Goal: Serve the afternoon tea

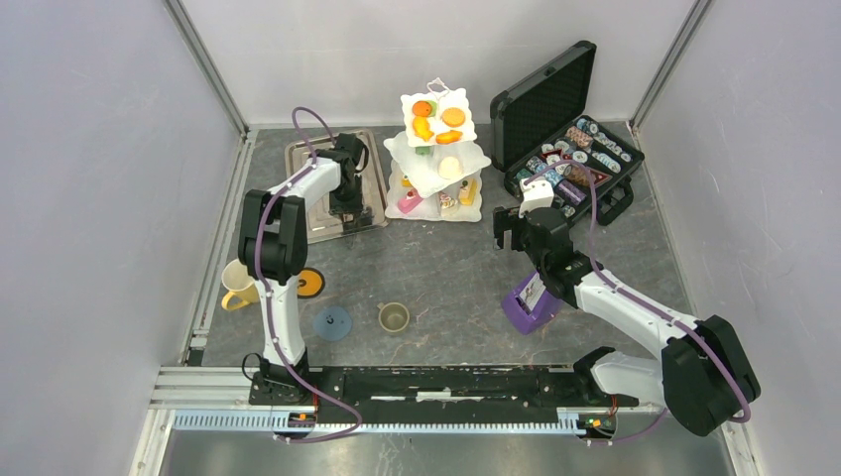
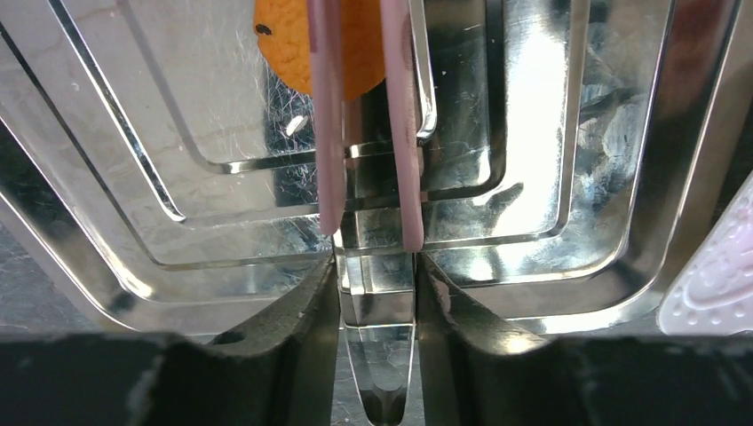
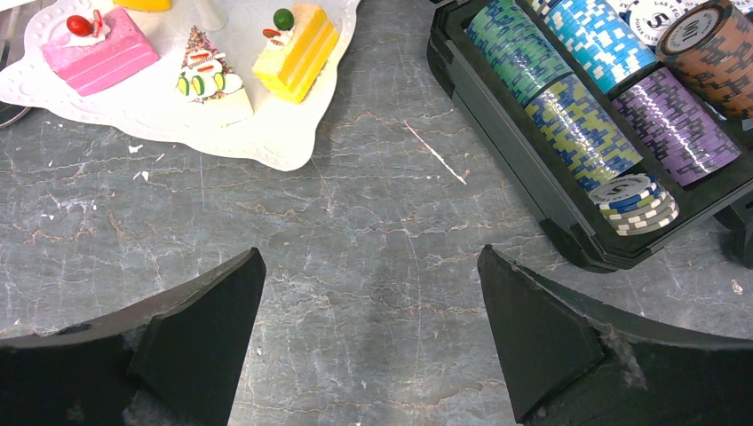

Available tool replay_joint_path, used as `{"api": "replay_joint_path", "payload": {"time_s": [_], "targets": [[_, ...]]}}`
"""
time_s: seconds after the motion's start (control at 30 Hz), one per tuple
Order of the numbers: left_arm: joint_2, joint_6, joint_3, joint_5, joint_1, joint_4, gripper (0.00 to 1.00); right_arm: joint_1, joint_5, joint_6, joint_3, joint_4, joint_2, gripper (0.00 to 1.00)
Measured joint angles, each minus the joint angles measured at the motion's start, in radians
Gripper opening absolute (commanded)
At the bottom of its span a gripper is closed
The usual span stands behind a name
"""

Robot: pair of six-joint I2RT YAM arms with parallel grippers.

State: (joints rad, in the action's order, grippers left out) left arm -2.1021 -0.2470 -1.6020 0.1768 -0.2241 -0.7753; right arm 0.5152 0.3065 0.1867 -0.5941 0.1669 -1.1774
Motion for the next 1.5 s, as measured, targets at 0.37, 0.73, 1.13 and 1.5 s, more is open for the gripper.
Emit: {"api": "replay_joint_path", "payload": {"time_s": [0.37,0.73,1.13,1.5], "targets": [[0.023,0.000,-0.002,0.018,0.002,-0.025,0.40,0.000,0.000,0.000,0.000,0.000,0.000,0.98],[0.186,0.000,-0.001,-0.023,0.070,-0.048,0.50,0.000,0.000,0.000,0.000,0.001,0.000,0.98],[0.283,0.000,0.145,-0.150,0.126,-0.047,0.53,0.000,-0.014,0.003,0.000,0.001,0.000,0.98],[0.288,0.000,0.169,-0.186,0.126,-0.029,0.56,0.000,-0.014,0.003,0.000,0.001,0.000,0.98]]}}
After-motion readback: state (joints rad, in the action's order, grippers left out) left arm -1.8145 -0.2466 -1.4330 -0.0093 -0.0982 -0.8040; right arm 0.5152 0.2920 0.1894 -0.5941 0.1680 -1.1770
